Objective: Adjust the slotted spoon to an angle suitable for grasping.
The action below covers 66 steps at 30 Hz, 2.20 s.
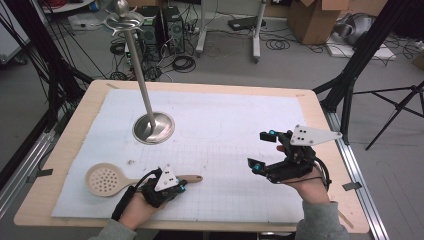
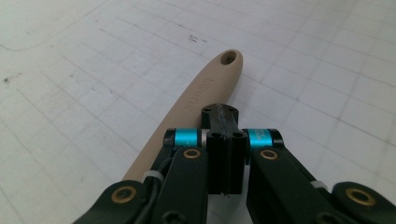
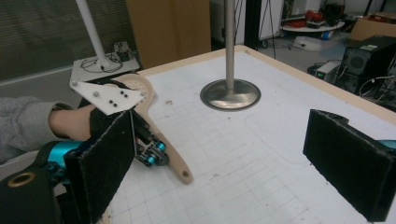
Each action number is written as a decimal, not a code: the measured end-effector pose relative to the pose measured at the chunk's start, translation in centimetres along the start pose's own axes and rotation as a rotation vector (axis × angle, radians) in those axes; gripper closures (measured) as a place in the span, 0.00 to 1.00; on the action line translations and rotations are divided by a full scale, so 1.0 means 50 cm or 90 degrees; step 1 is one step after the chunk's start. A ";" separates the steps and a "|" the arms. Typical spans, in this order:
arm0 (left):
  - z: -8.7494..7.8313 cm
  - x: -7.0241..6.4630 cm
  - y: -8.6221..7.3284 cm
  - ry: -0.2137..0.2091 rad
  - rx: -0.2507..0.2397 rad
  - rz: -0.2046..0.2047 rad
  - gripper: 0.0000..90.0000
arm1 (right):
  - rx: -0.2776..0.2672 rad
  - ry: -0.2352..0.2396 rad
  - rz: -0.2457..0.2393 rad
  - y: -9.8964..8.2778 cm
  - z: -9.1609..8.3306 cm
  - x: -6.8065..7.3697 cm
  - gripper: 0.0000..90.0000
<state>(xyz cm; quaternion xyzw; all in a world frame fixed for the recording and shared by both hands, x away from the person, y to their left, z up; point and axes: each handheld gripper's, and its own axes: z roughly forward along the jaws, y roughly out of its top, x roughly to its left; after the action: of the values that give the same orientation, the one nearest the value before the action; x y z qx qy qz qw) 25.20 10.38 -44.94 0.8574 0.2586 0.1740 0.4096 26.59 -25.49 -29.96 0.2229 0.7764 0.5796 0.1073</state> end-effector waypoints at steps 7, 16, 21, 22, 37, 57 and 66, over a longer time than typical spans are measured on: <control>0.030 0.029 0.021 0.015 0.007 -0.022 1.00 | 0.000 0.002 0.002 -0.001 -0.001 -0.001 0.09; 0.071 0.081 0.048 0.054 0.019 -0.034 1.00 | 0.000 0.003 0.002 -0.002 -0.001 -0.003 0.09; 0.079 0.105 0.053 0.072 0.026 -0.046 1.00 | -0.002 0.005 0.000 -0.001 0.000 -0.002 0.09; 0.080 0.109 0.053 0.072 0.022 -0.051 1.00 | -0.002 0.007 0.000 -0.001 0.000 -0.001 0.09; 0.004 0.116 0.066 -0.004 0.001 -0.061 0.98 | 0.000 0.002 0.008 -0.005 -0.005 -0.005 0.09; -0.171 0.191 0.001 -0.071 -0.029 -0.012 0.45 | -0.005 -0.007 0.014 -0.018 -0.011 -0.019 0.09; -0.202 0.192 0.020 -0.112 -0.081 0.003 0.17 | -0.002 -0.002 0.007 -0.017 -0.009 -0.012 0.09</control>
<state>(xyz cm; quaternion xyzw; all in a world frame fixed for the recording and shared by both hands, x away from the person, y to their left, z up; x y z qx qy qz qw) 28.09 21.66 -37.25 0.8421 0.2078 0.1151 0.4841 26.72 -26.37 -30.69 0.2281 0.7739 0.5813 0.1056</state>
